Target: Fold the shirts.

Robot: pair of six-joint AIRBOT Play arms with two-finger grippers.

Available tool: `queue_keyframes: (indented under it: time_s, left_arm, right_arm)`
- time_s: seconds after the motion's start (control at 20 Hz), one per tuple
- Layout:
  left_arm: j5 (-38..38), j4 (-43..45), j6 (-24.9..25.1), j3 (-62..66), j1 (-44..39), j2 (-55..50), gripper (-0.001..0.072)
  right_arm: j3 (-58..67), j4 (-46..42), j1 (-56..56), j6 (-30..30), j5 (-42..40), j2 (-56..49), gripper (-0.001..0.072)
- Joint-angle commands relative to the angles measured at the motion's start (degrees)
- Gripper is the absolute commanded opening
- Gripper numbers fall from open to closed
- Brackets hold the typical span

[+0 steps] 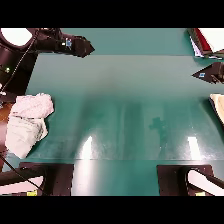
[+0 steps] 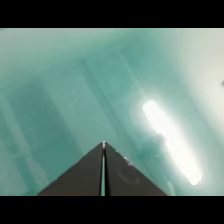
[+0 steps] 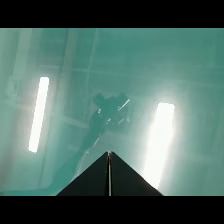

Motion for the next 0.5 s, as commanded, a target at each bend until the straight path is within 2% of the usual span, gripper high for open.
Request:
queue_keyframes:
  time_s: [0.0,0.05,0.15,0.25,0.35,0.45]
  left_arm:
    - [-0.52,2.03,0.07,1.29,1.09,0.24,0.0338]
    - [-3.21,6.95,-2.25,2.80,2.84,0.61,0.0537]
    - [-9.60,20.20,-8.00,4.87,7.39,1.90,0.0535]
    - [-17.14,33.62,-11.15,4.50,12.26,2.47,0.0535]
    - [-21.51,38.91,-12.94,0.55,18.14,2.43,0.0535]
    - [-20.37,38.88,-14.64,-6.97,24.04,2.43,0.0536]
  right_arm:
    - [0.04,-0.04,0.04,0.02,1.01,-0.02,0.0016]
    - [0.04,-0.02,0.04,0.02,0.98,-0.02,0.0016]
    - [0.04,-0.02,0.04,0.02,1.03,-0.02,0.0016]
    - [0.04,0.00,0.04,0.02,0.96,-0.02,0.0016]
    - [0.04,-0.02,0.04,0.00,0.94,-0.02,0.0016]
    - [0.04,0.00,0.04,0.00,0.94,-0.02,0.0016]
